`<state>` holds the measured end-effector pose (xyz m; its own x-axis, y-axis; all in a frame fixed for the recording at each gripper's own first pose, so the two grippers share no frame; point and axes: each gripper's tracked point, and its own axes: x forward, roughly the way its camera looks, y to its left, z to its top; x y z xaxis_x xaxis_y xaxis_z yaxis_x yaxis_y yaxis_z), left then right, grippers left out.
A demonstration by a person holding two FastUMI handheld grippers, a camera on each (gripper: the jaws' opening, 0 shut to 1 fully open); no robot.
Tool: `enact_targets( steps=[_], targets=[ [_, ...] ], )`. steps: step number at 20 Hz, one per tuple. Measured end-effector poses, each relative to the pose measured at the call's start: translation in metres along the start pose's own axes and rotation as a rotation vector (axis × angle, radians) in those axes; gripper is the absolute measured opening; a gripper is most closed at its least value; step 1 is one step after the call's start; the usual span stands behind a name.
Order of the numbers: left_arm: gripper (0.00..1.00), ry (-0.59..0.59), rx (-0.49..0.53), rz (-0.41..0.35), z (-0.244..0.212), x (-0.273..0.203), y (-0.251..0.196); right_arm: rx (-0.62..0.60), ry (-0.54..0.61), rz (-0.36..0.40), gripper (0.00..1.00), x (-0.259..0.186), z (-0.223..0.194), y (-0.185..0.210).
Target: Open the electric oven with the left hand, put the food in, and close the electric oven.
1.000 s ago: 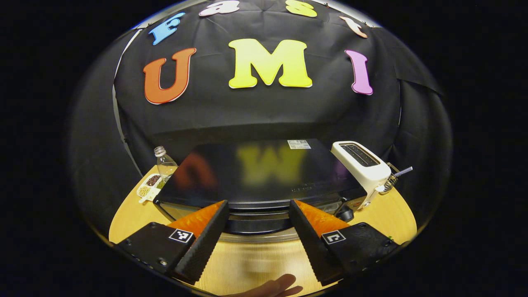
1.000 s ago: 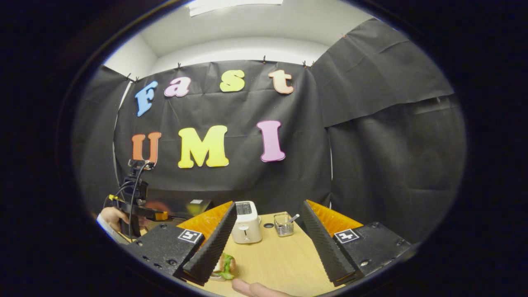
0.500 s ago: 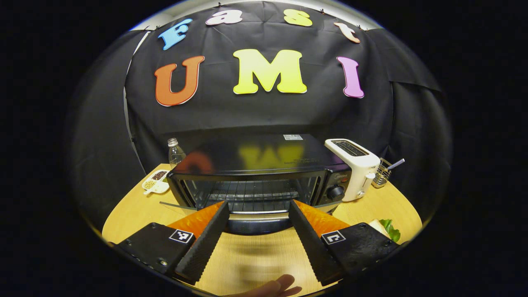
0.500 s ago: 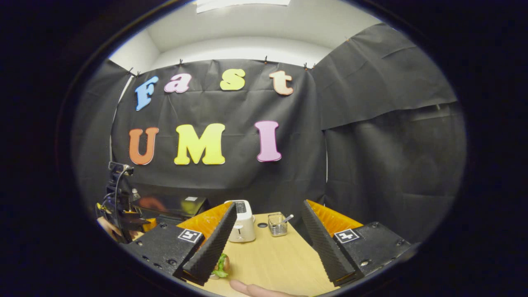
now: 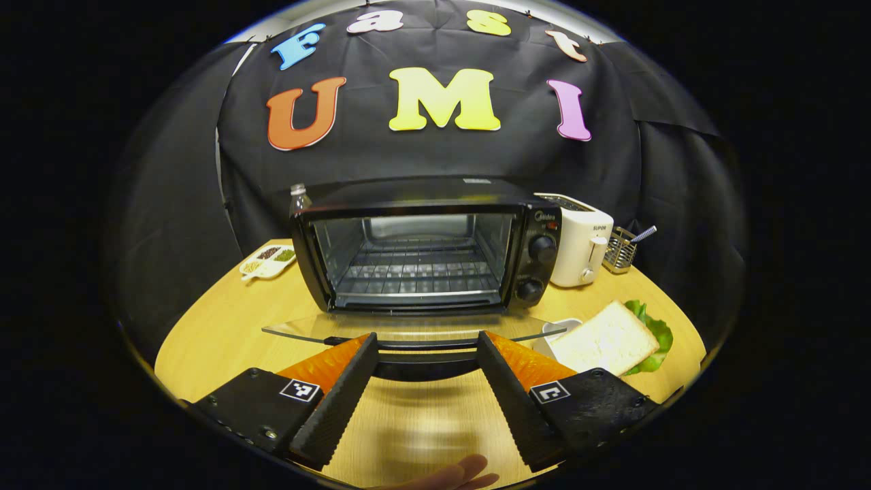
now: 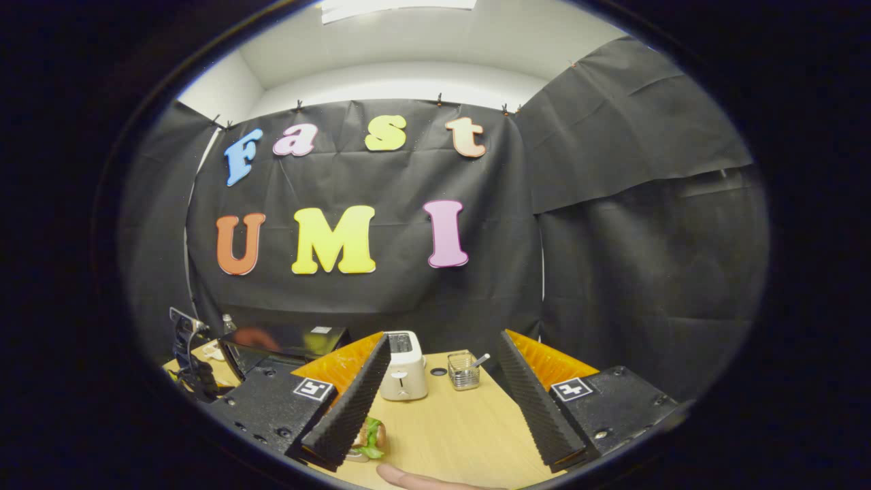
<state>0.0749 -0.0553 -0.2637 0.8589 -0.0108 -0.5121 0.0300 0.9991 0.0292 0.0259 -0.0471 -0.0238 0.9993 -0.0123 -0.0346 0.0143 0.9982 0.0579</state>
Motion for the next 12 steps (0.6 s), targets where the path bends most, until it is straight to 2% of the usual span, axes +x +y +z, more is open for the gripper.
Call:
enact_targets(
  steps=[1, 2, 6, 7, 8, 9, 10, 12],
  targets=[
    [0.96, 0.008, 0.006, 0.000, -0.007, 0.000, 0.000, -0.003, 0.000, 0.001, 0.94, 0.000, -0.001, 0.001],
    [0.96, 0.018, 0.003, -0.001, -0.014, 0.000, -0.001, -0.006, 0.001, 0.001, 1.00, 0.000, -0.002, 0.002],
    [0.96, 0.076, -0.003, -0.004, -0.043, 0.003, -0.003, -0.009, 0.012, 0.008, 1.00, 0.001, -0.007, 0.006],
    [0.83, 0.103, -0.010, -0.004, -0.052, 0.005, -0.002, -0.011, 0.017, 0.009, 1.00, 0.001, -0.010, 0.007],
    [0.94, 0.124, -0.024, -0.005, -0.059, 0.007, -0.003, -0.012, 0.019, 0.009, 1.00, 0.001, -0.011, 0.008],
    [0.83, 0.141, -0.038, -0.006, -0.066, 0.009, -0.002, -0.012, 0.021, 0.008, 1.00, 0.001, -0.012, 0.007],
    [0.94, 0.161, -0.052, -0.004, -0.071, 0.010, -0.001, -0.014, 0.027, 0.007, 1.00, 0.001, -0.013, 0.008],
    [0.94, 0.137, -0.045, -0.005, -0.068, 0.011, -0.002, -0.019, 0.032, 0.006, 1.00, 0.001, -0.015, 0.008]
  ],
)
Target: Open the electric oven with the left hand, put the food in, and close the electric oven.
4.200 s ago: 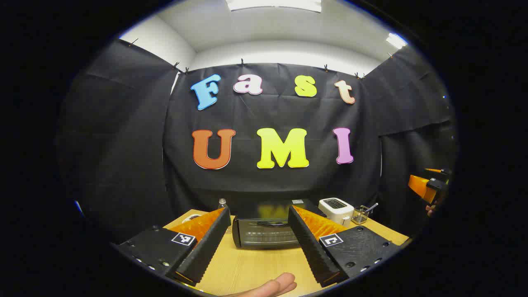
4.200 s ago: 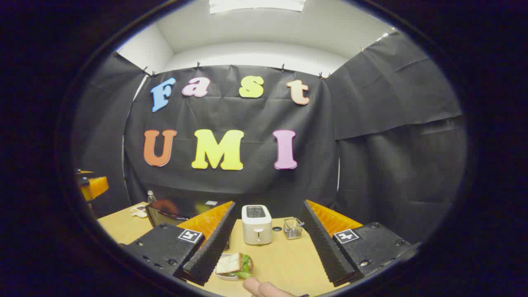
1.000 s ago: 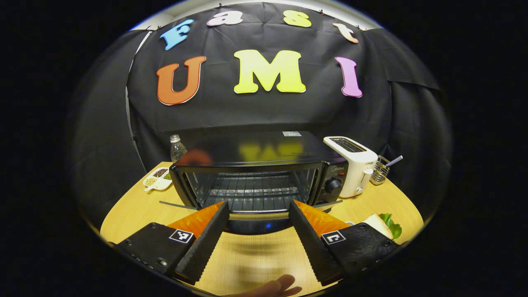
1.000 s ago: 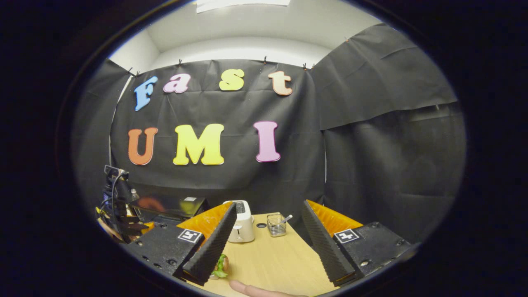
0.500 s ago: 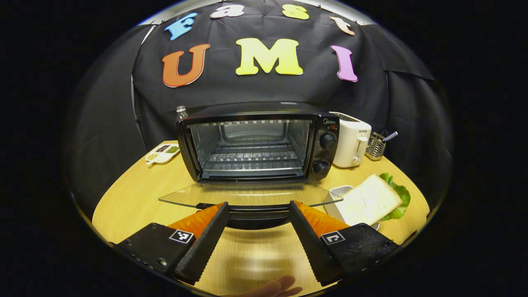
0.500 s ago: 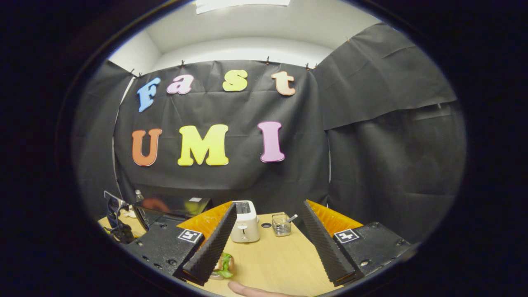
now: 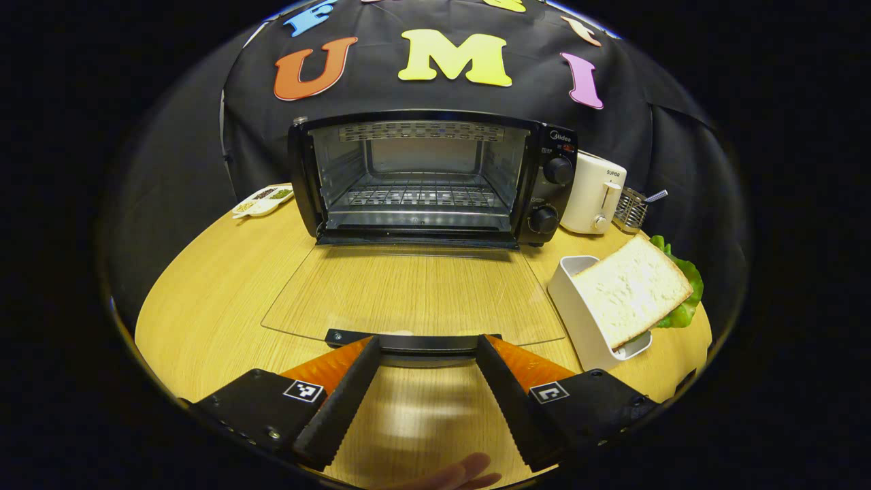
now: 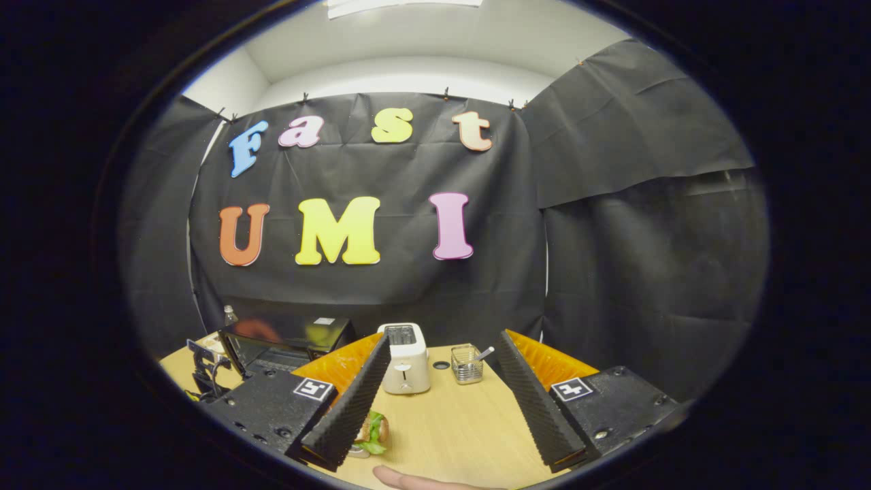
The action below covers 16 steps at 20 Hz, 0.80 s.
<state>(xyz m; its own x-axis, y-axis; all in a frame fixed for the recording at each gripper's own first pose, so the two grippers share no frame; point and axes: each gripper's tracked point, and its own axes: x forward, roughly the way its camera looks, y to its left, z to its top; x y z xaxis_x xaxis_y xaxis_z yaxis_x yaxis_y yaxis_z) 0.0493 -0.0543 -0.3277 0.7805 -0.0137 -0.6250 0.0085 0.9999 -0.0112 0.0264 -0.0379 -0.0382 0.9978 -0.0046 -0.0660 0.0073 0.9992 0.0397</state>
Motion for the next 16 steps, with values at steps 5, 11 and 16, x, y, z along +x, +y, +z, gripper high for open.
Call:
enact_targets(
  steps=[5, 11, 16],
  targets=[
    [0.94, -0.061, 0.001, -0.012, 0.010, -0.010, 0.002, 0.008, 0.023, 0.004, 1.00, 0.009, -0.005, 0.006],
    [0.94, -0.245, -0.013, -0.057, 0.066, -0.070, 0.009, 0.018, 0.136, 0.102, 1.00, 0.043, -0.034, 0.026],
    [0.93, -0.454, 0.077, 0.007, 0.130, -0.131, 0.037, 0.113, 0.356, 0.270, 0.95, 0.068, -0.094, 0.063]
  ],
)
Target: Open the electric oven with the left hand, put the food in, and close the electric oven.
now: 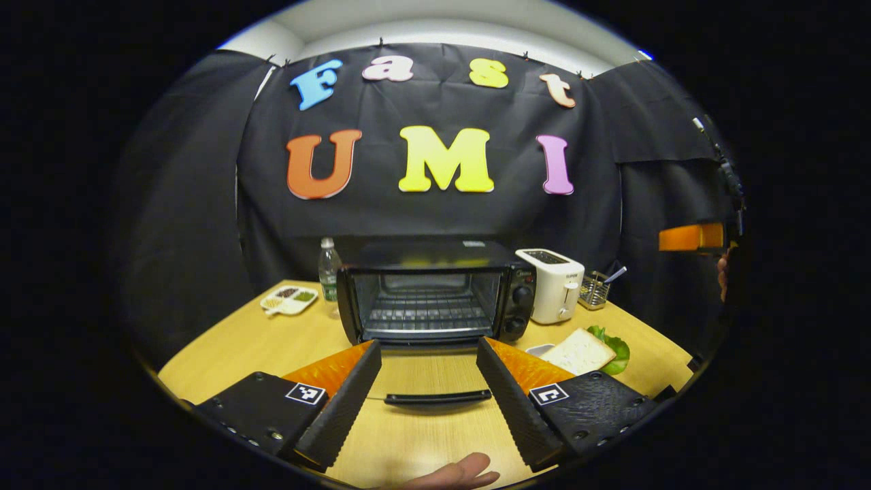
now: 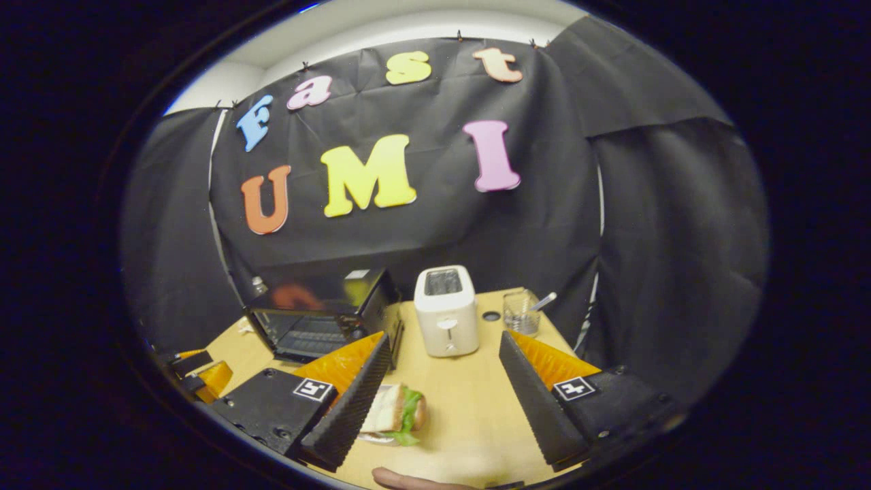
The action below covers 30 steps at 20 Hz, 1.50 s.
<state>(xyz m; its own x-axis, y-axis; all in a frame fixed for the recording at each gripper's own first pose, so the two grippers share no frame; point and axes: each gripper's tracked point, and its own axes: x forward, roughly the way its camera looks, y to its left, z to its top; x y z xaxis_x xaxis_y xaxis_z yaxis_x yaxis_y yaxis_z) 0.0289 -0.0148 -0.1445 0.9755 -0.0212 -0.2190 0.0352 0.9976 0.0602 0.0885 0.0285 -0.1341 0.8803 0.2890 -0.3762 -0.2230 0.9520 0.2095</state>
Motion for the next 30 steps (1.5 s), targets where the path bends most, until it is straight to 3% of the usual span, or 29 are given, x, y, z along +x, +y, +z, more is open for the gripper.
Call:
enact_targets(
  steps=[1, 3, 11, 12, 13, 16, 17, 18, 19, 20, 21, 23, 24, 26, 27, 28, 30],
  targets=[
    [0.94, -0.029, 0.028, 0.031, 0.012, -0.006, 0.010, 0.027, 0.053, 0.038, 1.00, 0.009, -0.012, 0.004],
    [0.93, -0.086, 0.038, 0.067, 0.040, -0.021, 0.022, 0.068, 0.162, 0.093, 0.99, 0.029, -0.036, 0.008],
    [0.94, -0.231, -0.031, 0.101, 0.106, -0.066, 0.044, 0.100, 0.578, 0.280, 0.98, 0.069, -0.102, 0.026],
    [0.94, -0.240, -0.032, 0.106, 0.110, -0.071, 0.045, 0.116, 0.641, 0.302, 0.96, 0.071, -0.109, 0.027],
    [0.94, -0.249, -0.030, 0.111, 0.112, -0.074, 0.046, 0.134, 0.696, 0.313, 0.82, 0.072, -0.117, 0.026],
    [0.93, -0.244, 0.001, 0.113, 0.108, -0.077, 0.043, 0.158, 0.833, 0.331, 0.78, 0.072, -0.133, 0.024],
    [0.93, -0.240, 0.009, 0.117, 0.107, -0.077, 0.044, 0.149, 0.860, 0.358, 0.89, 0.070, -0.136, 0.025],
    [0.94, -0.235, 0.012, 0.117, 0.105, -0.076, 0.042, 0.148, 0.866, 0.385, 0.75, 0.074, -0.136, 0.028],
    [0.94, -0.223, 0.012, 0.118, 0.102, -0.074, 0.042, 0.151, 0.874, 0.383, 0.88, 0.077, -0.138, 0.028],
    [0.94, -0.209, 0.010, 0.118, 0.099, -0.073, 0.040, 0.164, 0.892, 0.383, 0.75, 0.082, -0.141, 0.028],
    [0.93, -0.202, 0.007, 0.117, 0.099, -0.073, 0.039, 0.187, 0.922, 0.396, 0.85, 0.082, -0.144, 0.030],
    [0.94, -0.215, 0.005, 0.114, 0.105, -0.071, 0.040, 0.237, 0.986, 0.450, 0.77, 0.079, -0.149, 0.036],
    [0.93, -0.231, -0.002, 0.123, 0.108, -0.072, 0.042, 0.239, 0.996, 0.464, 0.60, 0.082, -0.154, 0.035],
    [0.94, -0.221, -0.015, 0.116, 0.103, -0.072, 0.041, 0.270, 0.993, 0.470, 0.49, 0.083, -0.152, 0.035],
    [0.93, -0.213, -0.022, 0.109, 0.099, -0.072, 0.041, 0.271, 0.986, 0.478, 0.60, 0.081, -0.153, 0.033],
    [0.93, -0.203, -0.026, 0.107, 0.095, -0.072, 0.043, 0.273, 0.984, 0.480, 0.50, 0.080, -0.153, 0.033],
    [0.94, -0.192, -0.033, 0.116, 0.091, -0.070, 0.050, 0.274, 0.969, 0.479, 0.45, 0.073, -0.150, 0.037]
  ],
)
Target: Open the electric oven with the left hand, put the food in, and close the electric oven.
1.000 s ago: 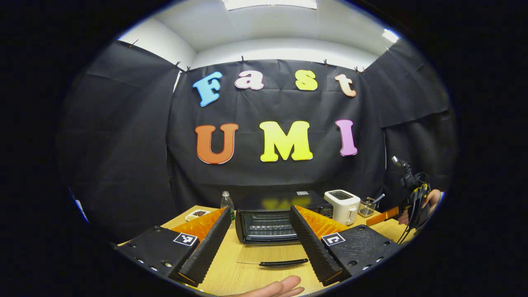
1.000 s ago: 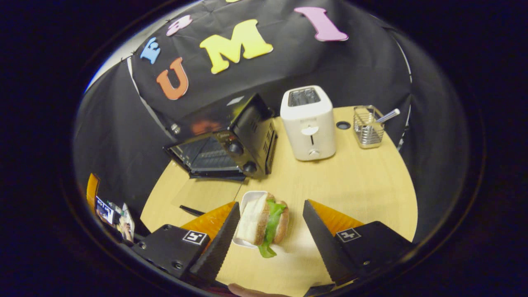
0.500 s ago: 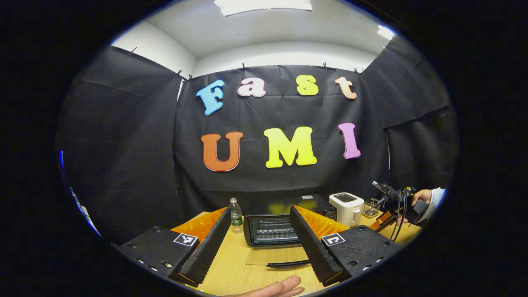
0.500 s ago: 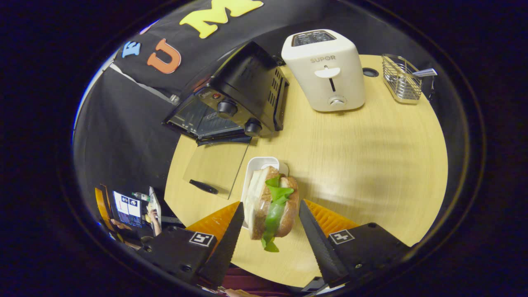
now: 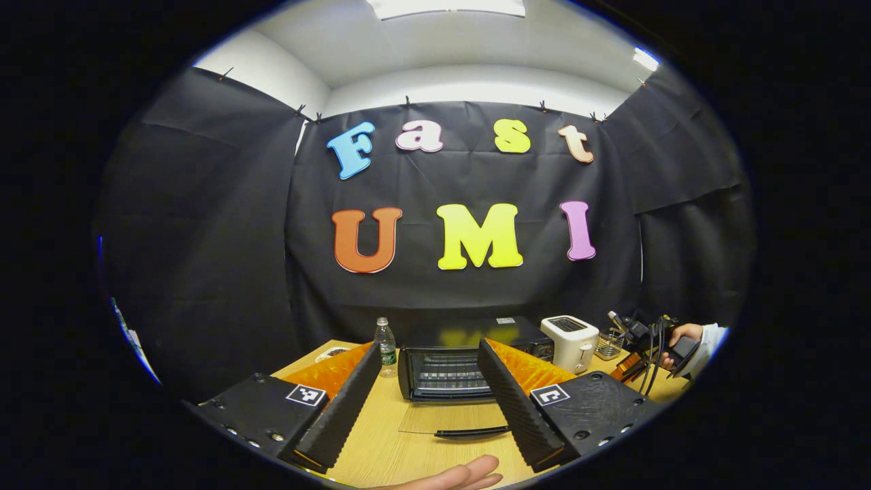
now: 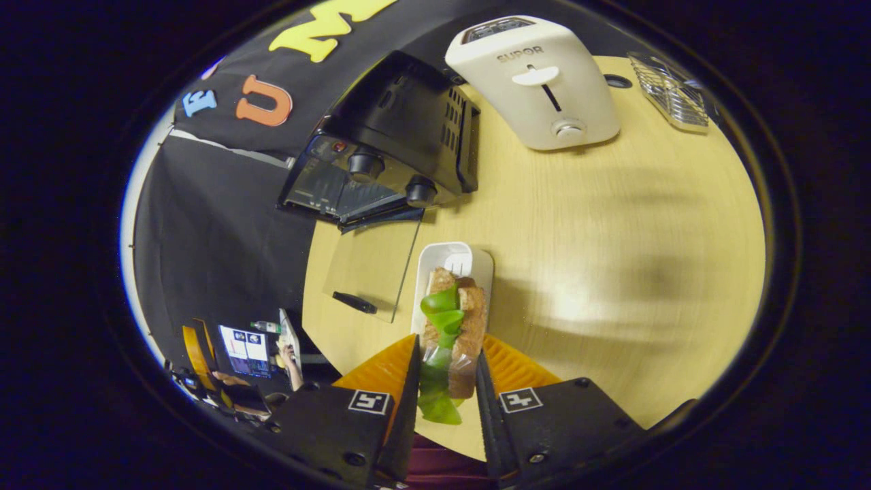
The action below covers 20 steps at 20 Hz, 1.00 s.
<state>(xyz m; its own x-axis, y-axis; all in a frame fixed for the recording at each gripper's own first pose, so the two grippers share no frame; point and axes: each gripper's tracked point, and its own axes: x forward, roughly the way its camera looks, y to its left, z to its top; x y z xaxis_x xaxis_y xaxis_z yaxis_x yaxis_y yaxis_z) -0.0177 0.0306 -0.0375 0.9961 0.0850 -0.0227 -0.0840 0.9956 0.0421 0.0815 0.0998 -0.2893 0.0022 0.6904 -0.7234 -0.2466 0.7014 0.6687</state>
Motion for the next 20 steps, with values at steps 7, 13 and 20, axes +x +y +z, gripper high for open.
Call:
enact_targets(
  steps=[7, 13, 20],
  targets=[
    [0.85, 0.026, -0.026, -0.034, -0.015, -0.006, 0.008, 0.011, -0.163, 0.019, 0.43, -0.033, -0.014, 0.033],
    [0.94, -0.006, -0.067, -0.048, -0.007, -0.015, 0.023, 0.155, -0.358, 0.200, 0.43, -0.024, -0.016, 0.092],
    [0.94, -0.015, -0.071, -0.048, -0.015, -0.022, 0.043, 0.310, -0.726, 0.287, 0.43, 0.021, 0.030, 0.143]
  ],
)
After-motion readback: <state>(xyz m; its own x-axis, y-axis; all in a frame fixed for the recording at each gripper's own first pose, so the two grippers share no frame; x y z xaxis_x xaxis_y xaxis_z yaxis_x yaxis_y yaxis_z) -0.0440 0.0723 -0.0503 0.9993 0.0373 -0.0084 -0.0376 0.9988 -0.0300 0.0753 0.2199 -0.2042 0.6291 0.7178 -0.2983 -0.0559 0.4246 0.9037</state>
